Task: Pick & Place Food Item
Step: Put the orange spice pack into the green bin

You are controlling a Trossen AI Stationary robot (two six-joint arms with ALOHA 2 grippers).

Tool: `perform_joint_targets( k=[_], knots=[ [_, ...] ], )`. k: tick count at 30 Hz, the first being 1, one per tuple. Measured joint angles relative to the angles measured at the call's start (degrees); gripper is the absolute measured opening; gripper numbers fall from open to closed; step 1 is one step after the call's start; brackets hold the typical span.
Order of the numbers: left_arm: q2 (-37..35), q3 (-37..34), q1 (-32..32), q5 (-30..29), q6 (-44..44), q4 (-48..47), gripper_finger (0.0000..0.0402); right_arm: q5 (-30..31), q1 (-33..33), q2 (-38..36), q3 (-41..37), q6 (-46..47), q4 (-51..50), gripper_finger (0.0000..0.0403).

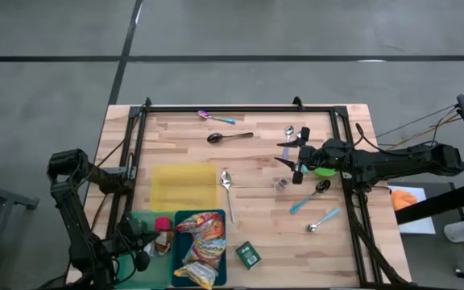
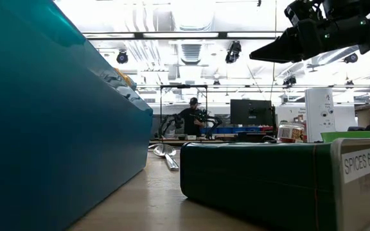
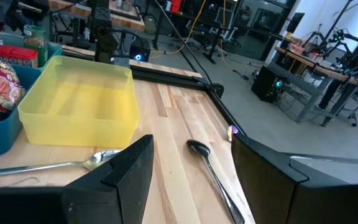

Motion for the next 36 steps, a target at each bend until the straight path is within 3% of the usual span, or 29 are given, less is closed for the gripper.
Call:
perform_joint_targets(
  k=[10,24,29,36],
  knots=[
    [1.8,-0.46,0.7,-0.43,2.52,2.28,0.0011,0.02,-0.02,0.0,0.0,0.0,-0.02,0.0215],
    [1.8,-0.46,0.75,-2.63,2.76,3.22,0.02,0.01,0.0,0.0,0.0,0.0,-0.01,0.0215],
    [1.77,-0.46,0.75,-3.08,2.74,3.24,0.0226,0.0,0.0,0.0,0.0,0.0,-0.01,0.0215],
    [1.45,2.77,1.04,-4.32,5.12,1.63,0.0228,0.01,-0.01,0.0,0.01,0.0,0.0,0.0215]
  ],
)
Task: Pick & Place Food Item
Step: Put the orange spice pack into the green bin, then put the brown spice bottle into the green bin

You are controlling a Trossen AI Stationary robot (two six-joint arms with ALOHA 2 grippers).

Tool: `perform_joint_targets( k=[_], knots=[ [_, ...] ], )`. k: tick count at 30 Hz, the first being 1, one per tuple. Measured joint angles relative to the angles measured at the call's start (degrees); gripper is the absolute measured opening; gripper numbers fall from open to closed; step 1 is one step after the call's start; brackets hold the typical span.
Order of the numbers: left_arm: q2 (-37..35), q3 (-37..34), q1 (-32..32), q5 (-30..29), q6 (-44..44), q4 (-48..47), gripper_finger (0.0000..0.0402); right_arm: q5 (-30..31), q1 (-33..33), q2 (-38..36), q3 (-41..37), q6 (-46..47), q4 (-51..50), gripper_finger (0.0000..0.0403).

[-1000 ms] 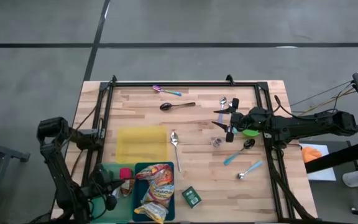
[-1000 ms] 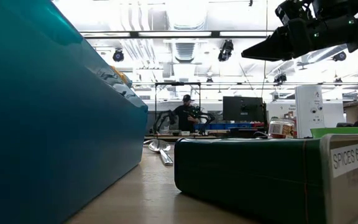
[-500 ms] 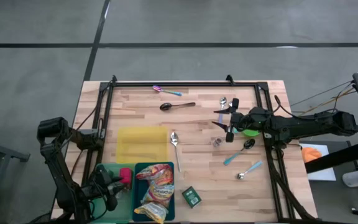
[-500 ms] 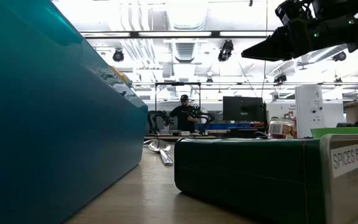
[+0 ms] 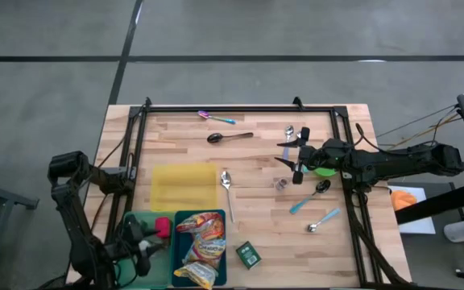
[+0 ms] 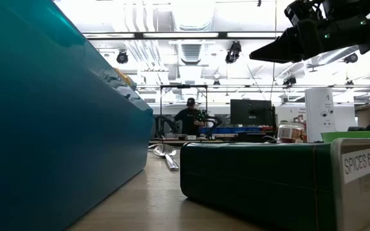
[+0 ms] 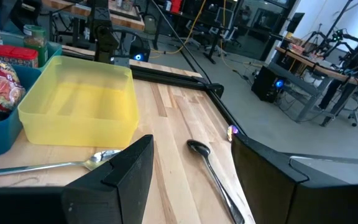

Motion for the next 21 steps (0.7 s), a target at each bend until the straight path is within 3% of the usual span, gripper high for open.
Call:
perform_joint_targets(
  k=[9,21],
  knots=[
    [-0.15,9.39,4.12,-0.19,9.97,-5.59,0.0228,0.01,0.0,0.0,0.0,0.0,0.0,0.0215],
    [-0.22,18.82,14.91,0.24,23.06,-9.02,0.0229,-0.01,-0.01,0.0,-0.01,0.0,0.0,0.0215]
  ],
)
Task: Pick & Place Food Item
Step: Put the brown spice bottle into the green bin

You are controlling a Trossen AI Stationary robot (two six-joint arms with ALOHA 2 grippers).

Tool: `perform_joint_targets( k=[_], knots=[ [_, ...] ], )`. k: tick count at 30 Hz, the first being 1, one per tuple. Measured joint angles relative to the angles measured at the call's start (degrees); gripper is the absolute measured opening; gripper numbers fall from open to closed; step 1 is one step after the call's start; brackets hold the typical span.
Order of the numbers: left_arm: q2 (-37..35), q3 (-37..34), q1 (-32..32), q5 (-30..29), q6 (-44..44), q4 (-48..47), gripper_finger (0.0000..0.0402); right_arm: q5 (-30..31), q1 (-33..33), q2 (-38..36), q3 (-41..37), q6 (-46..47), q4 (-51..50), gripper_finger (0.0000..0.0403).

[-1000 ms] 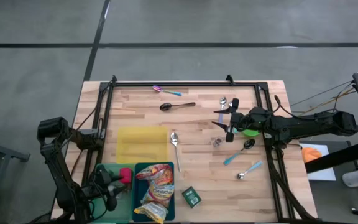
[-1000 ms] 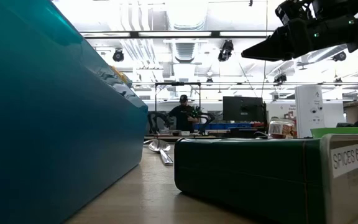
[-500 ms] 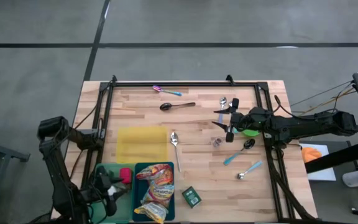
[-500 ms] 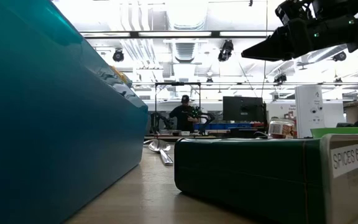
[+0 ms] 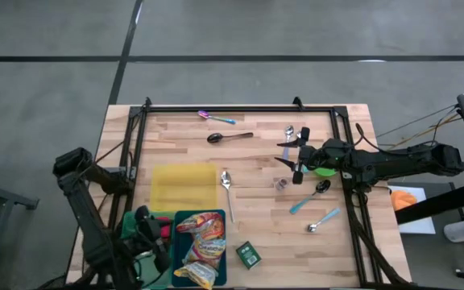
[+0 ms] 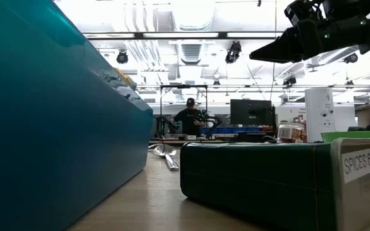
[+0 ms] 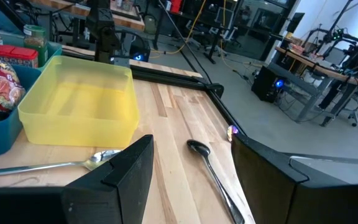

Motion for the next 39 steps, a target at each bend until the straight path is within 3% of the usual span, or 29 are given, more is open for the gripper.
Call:
perform_joint_targets(
  k=[11,19,26,34,39],
  knots=[
    [-0.04,1.9,10.54,-0.92,12.11,3.43,0.0229,0.0,0.0,0.0,0.02,0.0,-0.02,0.0215],
    [-0.14,1.92,17.0,1.53,32.62,16.46,0.0229,0.01,0.01,0.01,0.01,0.0,-0.01,0.0215],
    [-0.85,1.5,24.3,12.27,49.7,28.31,0.0229,0.0,0.01,0.02,0.01,-0.01,0.0,0.0215],
    [-0.86,-0.86,32.82,29.85,69.8,42.93,0.0229,0.0,0.0,0.02,0.0,0.0,0.0,0.0215],
    [-1.09,-4.16,37.69,36.55,72.52,48.3,0.0229,0.0,0.02,0.02,0.02,0.0,-0.02,0.0215]
  ],
)
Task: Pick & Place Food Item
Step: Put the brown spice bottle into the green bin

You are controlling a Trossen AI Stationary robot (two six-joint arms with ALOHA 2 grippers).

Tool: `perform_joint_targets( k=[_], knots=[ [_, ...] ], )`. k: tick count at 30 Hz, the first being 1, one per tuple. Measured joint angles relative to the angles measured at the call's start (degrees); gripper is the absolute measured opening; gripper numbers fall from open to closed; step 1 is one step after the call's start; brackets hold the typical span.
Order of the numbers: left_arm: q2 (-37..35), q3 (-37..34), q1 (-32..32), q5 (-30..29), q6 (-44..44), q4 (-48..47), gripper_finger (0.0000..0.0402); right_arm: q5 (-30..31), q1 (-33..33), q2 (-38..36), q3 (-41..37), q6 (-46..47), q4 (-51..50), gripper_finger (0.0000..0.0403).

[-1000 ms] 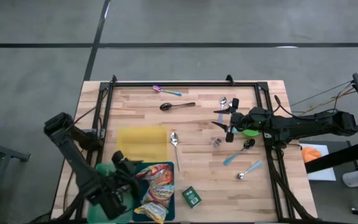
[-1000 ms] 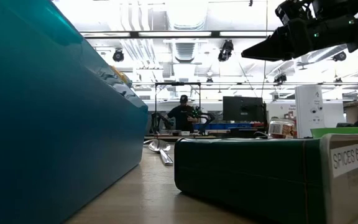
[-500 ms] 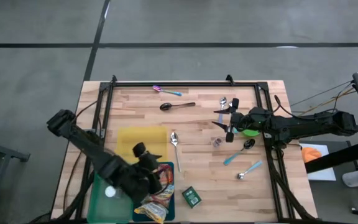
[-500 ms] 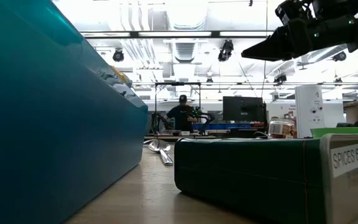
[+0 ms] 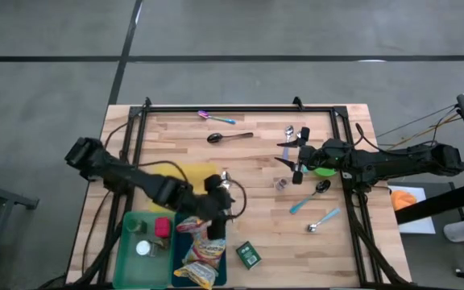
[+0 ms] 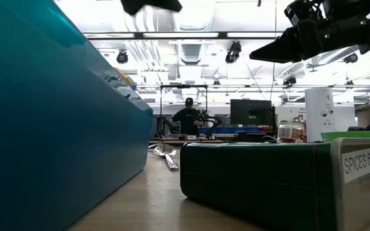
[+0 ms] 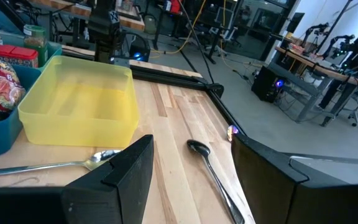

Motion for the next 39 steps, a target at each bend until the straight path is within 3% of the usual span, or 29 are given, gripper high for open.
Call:
perform_joint_targets(
  k=[8,18,25,39],
  knots=[
    [-4.05,-8.3,5.33,8.85,7.84,14.39,0.0229,0.01,-0.01,0.0,-0.01,-0.01,0.0,0.0215],
    [-18.33,-23.19,13.54,12.83,12.78,23.38,0.0229,0.01,-0.02,0.0,0.0,0.0,-0.01,0.0215],
    [-26.91,-32.37,17.98,12.56,14.13,30.61,0.0229,0.01,-0.02,0.0,0.0,0.0,-0.09,0.0215],
    [-30.08,-35.75,18.14,11.29,15.85,33.02,0.0229,0.0,-0.01,0.0,-0.02,0.0,-0.05,0.0215]
  ],
)
